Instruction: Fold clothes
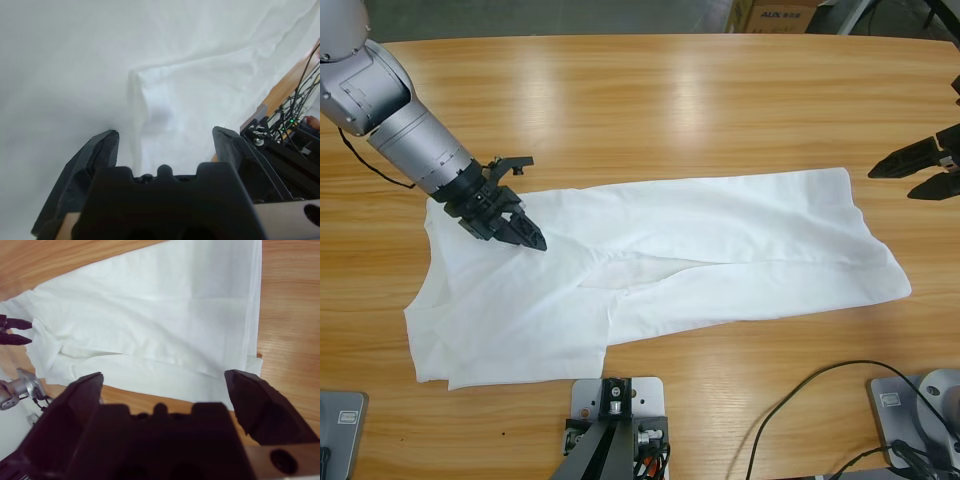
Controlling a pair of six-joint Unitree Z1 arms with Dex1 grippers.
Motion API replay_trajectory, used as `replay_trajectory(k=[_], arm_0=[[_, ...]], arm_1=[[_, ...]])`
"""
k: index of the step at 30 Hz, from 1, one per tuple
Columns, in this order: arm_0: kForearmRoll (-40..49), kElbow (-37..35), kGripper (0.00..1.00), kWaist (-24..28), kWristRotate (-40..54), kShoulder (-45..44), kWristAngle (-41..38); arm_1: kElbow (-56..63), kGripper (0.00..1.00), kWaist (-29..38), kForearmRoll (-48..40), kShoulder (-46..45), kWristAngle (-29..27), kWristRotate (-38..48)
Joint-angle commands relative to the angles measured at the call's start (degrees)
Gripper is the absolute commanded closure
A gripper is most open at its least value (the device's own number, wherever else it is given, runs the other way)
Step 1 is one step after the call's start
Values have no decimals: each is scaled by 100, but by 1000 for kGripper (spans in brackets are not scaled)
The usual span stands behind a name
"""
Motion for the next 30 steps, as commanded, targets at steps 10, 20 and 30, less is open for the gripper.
replay_trajectory(k=[10, 20, 30], arm_0=[[-75, 490, 272, -117, 165, -144, -172], [-84, 597, 276, -126, 176, -236, -172], [-259, 762, 347, -205, 192, -174, -270]], arm_1=[[169, 0, 73, -83, 262, -48, -62], [169, 0, 73, -92, 264, -48, -62], [176, 0, 73, -92, 259, -48, -62]])
